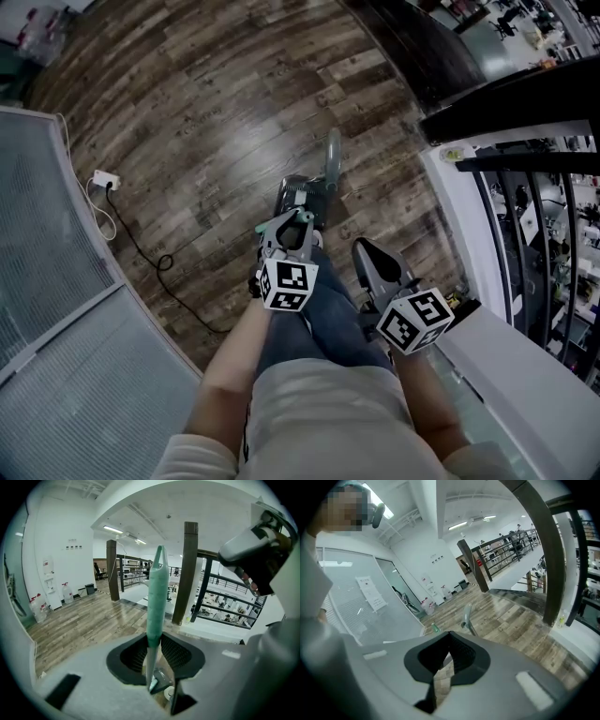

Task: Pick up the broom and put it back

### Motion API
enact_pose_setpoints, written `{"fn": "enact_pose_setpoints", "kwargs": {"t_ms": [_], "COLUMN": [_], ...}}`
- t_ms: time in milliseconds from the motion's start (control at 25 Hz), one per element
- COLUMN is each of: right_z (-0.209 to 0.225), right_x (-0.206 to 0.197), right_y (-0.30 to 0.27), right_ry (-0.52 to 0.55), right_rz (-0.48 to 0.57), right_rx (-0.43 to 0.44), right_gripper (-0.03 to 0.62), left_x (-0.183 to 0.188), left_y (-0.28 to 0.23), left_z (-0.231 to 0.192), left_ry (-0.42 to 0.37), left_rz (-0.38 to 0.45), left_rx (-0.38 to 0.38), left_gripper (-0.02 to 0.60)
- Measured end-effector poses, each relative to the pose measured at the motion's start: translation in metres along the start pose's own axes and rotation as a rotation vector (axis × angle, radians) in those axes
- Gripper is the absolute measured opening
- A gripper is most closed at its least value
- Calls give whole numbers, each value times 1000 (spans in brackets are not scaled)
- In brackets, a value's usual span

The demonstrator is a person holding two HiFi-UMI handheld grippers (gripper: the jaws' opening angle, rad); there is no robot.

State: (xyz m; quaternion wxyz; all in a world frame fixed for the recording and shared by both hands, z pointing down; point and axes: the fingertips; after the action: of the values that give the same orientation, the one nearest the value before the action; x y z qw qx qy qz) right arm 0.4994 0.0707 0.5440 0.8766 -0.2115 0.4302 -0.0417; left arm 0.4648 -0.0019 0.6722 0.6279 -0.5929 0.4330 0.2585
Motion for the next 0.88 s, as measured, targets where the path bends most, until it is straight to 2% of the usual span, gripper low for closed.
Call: {"fn": "enact_pose_setpoints", "kwargs": {"t_ms": [880], "right_z": [-88], "right_x": [-31], "right_y": [-1], "right_ry": [78], "right_rz": [-11], "right_rx": [92], "right_gripper": [6], "left_x": [-28], "left_y": [100], "left_z": [-34], "left_ry": [66], "left_rz": [24], "left_rx": [86], "left_gripper": [98]}}
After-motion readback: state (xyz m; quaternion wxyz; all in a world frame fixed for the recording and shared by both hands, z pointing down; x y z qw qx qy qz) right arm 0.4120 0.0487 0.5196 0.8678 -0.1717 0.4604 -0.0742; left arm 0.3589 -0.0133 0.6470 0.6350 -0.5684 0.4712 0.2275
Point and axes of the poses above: the fingertips, and each gripper's own axes: y backward along the fingers, z to its right, x out of its top, and after that the axes turned 8 degrees about z, right-handed
